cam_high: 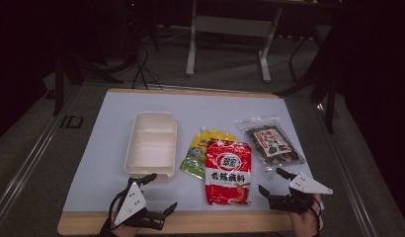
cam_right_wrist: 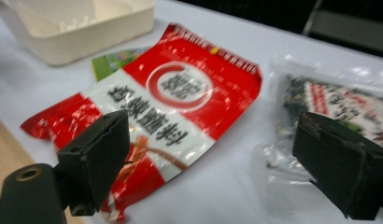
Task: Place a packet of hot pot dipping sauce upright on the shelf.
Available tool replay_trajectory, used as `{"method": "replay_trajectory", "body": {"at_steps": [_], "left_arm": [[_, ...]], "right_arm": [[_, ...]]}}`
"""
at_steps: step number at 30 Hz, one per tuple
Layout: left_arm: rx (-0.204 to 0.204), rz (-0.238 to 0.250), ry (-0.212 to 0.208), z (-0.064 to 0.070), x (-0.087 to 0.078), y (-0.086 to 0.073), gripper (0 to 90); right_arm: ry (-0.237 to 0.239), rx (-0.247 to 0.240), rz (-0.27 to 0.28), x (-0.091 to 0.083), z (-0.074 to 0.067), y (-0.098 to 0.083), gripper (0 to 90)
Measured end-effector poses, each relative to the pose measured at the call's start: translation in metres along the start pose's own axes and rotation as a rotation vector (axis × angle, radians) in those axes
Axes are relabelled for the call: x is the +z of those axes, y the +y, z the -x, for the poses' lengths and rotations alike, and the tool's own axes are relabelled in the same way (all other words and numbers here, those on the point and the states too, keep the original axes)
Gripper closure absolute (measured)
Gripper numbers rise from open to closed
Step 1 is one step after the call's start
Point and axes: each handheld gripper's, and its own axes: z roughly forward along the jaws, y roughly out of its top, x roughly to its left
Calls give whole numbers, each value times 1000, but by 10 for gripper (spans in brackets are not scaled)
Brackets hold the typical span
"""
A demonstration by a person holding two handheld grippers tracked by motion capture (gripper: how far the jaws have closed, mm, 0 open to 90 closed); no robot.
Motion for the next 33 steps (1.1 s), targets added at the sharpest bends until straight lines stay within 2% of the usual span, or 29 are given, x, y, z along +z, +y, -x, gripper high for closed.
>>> {"method": "replay_trajectory", "body": {"at_steps": [3, 7, 12, 14, 19, 20, 22, 23, 27, 32, 33], "left_arm": [[-5, 3, 0, 0, 0, 0, 13], [1, 2, -2, 0, 0, 1, 13], [2, 0, -4, 1, 1, 1, 13], [-1, -1, -6, 1, 1, 1, 13], [4, -5, -7, 3, 2, 1, 13], [3, -7, -9, 3, 2, 0, 13], [3, -13, -12, 3, 3, 0, 13], [1, -12, -14, 3, 3, 0, 13], [0, -11, -15, 3, 2, 0, 13], [-1, -14, -20, 3, 3, 0, 13], [1, -16, -19, 3, 3, 0, 13]], "right_arm": [[27, 0, -5, 0, -3, 2, 109], [36, 0, -8, -3, -5, 5, 110], [71, -27, 21, -15, -14, 26, 110], [99, -23, 40, -19, -16, 34, 108], [109, -48, 50, -22, -20, 48, 103], [106, -70, 63, -24, -20, 55, 100], [94, -81, 60, -24, -20, 58, 100], [92, -100, 57, -23, -19, 64, 99], [84, -116, 32, -19, -17, 72, 99], [108, -131, 15, -2, -10, 83, 102], [99, -133, 12, 2, -9, 85, 102]]}}
